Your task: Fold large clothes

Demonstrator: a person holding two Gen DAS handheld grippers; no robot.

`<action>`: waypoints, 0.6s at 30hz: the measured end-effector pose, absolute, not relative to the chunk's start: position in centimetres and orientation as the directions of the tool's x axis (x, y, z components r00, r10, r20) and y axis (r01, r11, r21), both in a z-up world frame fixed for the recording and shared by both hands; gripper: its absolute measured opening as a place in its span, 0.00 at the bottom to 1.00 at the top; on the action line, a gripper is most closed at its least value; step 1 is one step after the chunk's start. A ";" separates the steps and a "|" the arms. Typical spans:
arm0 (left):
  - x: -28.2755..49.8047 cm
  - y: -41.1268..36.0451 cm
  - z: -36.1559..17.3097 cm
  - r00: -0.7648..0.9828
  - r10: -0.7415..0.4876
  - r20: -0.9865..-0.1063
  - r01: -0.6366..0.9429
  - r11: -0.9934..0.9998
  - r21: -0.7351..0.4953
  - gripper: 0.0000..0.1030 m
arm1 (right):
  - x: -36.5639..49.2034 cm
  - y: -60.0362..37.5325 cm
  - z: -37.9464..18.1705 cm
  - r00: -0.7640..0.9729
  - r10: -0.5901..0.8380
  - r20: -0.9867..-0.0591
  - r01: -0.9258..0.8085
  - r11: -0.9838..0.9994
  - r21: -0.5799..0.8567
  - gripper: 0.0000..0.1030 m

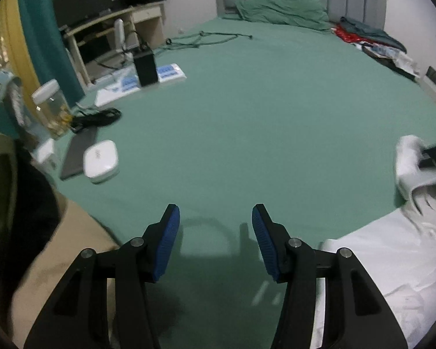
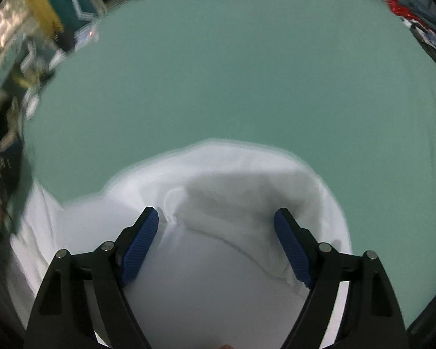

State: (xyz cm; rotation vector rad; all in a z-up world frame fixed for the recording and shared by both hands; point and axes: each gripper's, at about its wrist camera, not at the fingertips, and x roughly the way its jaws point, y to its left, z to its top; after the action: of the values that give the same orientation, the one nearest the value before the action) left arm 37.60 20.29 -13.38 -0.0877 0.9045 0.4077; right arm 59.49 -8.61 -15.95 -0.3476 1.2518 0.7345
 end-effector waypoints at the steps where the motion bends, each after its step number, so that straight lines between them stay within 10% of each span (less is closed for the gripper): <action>1: 37.5 20.3 -13.4 0.544 0.305 -0.782 -0.380 0.920 0.095 0.53 | 59.1 -9.1 -16.2 0.127 0.326 -0.937 -0.666 0.728 0.163 0.80; 18: 36.5 20.2 -15.4 0.502 0.221 -0.836 -0.302 0.951 0.070 0.53 | 58.1 -9.6 -17.0 0.063 0.266 -0.962 -0.825 0.556 0.100 0.99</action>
State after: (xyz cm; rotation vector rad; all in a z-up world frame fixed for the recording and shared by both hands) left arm 36.55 20.18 -15.39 -0.0893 0.9960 0.3165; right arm 58.12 -9.62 -17.03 -0.5627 1.2467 0.8933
